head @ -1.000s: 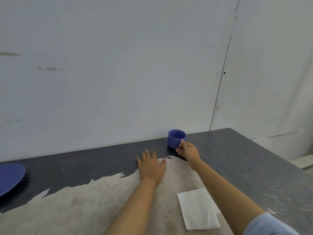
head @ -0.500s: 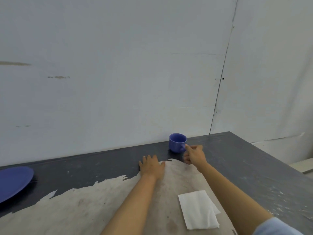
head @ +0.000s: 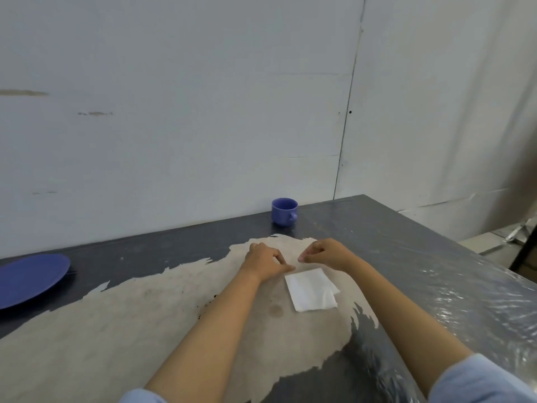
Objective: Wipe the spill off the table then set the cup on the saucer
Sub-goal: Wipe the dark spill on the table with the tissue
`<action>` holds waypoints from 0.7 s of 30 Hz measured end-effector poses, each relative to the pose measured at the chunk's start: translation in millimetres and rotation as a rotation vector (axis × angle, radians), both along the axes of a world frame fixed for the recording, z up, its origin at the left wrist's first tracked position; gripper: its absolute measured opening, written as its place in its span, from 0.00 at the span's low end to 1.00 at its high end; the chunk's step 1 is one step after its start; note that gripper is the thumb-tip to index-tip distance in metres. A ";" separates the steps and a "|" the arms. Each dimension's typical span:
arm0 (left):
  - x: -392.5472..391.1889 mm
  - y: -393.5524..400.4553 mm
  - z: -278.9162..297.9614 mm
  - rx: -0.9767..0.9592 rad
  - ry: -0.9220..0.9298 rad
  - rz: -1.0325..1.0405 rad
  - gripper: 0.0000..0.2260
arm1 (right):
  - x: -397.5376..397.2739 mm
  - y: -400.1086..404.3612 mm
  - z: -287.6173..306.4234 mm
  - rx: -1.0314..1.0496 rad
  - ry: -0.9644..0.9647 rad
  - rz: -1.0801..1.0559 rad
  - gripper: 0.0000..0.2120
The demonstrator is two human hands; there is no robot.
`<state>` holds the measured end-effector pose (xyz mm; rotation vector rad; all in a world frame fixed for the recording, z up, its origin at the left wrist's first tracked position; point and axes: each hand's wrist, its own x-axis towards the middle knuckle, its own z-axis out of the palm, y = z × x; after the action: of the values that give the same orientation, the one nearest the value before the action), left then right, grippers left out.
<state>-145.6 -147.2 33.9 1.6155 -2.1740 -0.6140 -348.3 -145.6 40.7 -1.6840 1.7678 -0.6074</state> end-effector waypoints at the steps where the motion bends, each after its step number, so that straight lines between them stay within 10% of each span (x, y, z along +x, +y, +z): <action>1: -1.3 4.4 0.3 0.000 -0.025 0.002 0.17 | -3.6 3.9 -0.1 0.012 0.024 0.015 0.10; 11: -6.6 25.0 -10.8 -0.052 -0.063 0.088 0.10 | -6.8 22.9 -4.9 0.066 0.182 -0.027 0.13; 21: 53.5 33.8 13.1 0.209 0.774 0.166 0.10 | 50.4 29.2 29.0 -0.107 -0.287 0.051 0.14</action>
<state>-92.1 -113.4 47.0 1.3148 -1.4315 -1.2020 -297.9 -116.5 69.7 -1.6148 1.5081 -0.8866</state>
